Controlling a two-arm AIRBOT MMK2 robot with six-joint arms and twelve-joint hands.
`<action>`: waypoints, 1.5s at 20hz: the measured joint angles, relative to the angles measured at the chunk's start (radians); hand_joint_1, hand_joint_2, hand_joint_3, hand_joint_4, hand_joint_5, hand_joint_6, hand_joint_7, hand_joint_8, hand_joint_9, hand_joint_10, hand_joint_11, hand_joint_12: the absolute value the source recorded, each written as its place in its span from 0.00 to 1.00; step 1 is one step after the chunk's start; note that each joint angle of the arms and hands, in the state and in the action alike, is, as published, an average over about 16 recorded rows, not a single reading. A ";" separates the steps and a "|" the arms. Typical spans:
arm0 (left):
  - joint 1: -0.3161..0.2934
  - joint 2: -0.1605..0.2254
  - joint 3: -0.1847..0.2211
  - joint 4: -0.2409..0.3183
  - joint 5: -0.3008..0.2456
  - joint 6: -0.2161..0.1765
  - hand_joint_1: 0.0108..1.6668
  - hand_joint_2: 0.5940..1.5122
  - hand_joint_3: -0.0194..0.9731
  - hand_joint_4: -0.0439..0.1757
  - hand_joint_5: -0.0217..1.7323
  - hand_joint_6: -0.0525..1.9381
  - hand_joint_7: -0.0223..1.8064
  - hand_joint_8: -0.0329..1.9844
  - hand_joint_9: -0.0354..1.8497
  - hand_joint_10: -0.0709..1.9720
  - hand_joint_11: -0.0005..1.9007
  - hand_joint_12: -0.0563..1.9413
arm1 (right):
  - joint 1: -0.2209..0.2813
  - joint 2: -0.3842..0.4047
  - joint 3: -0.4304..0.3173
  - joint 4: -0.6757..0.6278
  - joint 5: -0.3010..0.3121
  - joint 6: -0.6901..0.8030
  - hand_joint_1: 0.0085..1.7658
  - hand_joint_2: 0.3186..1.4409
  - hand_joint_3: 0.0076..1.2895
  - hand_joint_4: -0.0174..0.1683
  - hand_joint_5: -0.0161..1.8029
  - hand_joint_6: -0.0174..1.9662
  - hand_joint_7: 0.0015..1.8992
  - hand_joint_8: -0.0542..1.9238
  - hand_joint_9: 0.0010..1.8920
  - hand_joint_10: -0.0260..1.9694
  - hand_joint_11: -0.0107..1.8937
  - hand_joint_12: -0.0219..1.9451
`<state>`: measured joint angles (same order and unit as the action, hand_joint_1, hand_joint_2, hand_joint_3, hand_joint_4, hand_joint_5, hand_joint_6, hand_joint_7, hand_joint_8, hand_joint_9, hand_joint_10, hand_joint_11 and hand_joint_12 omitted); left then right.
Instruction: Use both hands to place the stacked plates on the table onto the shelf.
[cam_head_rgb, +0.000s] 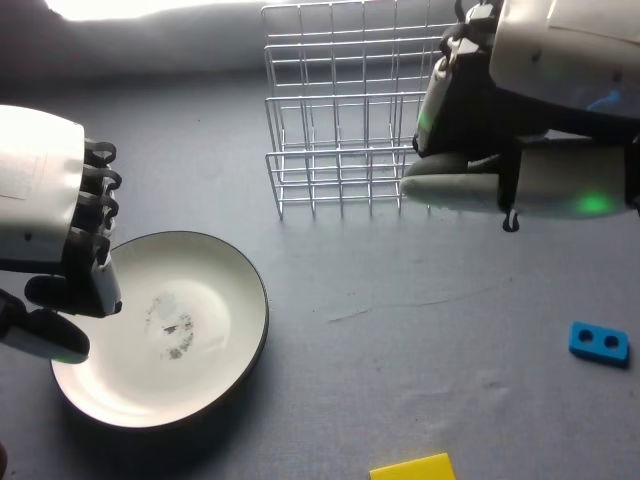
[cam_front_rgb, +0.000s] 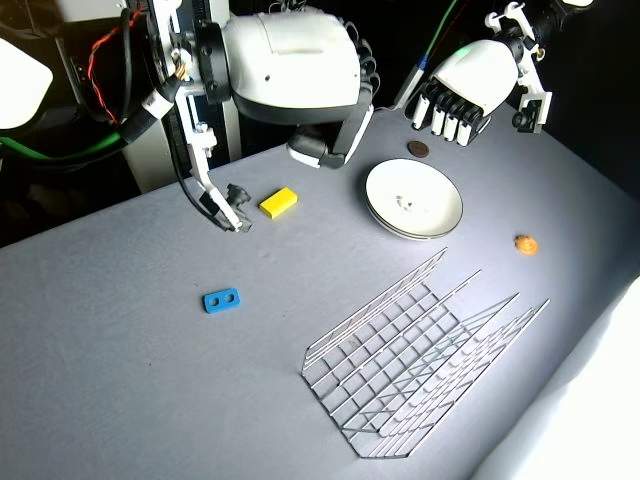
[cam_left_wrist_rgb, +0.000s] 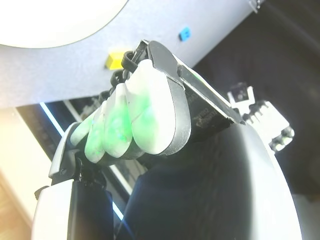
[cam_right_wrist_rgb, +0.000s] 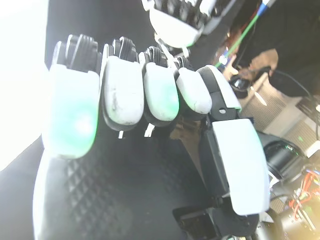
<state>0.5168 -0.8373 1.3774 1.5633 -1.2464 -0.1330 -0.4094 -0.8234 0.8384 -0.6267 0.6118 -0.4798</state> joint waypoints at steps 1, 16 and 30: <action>-0.001 0.000 0.001 0.002 -0.001 0.000 0.08 0.50 0.11 0.29 0.28 0.34 0.32 0.35 0.35 0.36 0.39 0.39 | 0.000 0.000 0.000 0.000 0.000 0.000 0.07 0.71 0.06 0.10 0.37 0.46 0.38 0.46 0.40 0.45 0.50 0.41; -0.032 -0.006 0.061 0.111 -0.060 0.029 0.01 0.45 0.07 0.20 0.02 0.02 0.02 0.01 0.03 0.04 0.01 0.02 | 0.004 -0.040 0.025 -0.157 -0.065 0.159 0.32 0.57 0.01 0.09 0.02 0.02 0.01 0.04 0.01 0.02 0.01 0.01; 0.212 -0.094 0.224 0.060 -0.047 0.127 0.01 0.48 0.06 0.21 0.02 0.02 0.02 0.01 0.03 0.04 0.01 0.02 | -0.010 -0.114 0.068 -0.299 -0.191 0.341 0.69 0.60 0.01 0.08 0.02 0.02 0.01 0.03 0.01 0.02 0.01 0.01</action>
<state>0.7290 -0.9315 1.6014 1.6233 -1.2937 -0.0058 -0.4192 -0.9378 0.9066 -0.9254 0.4207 -0.1390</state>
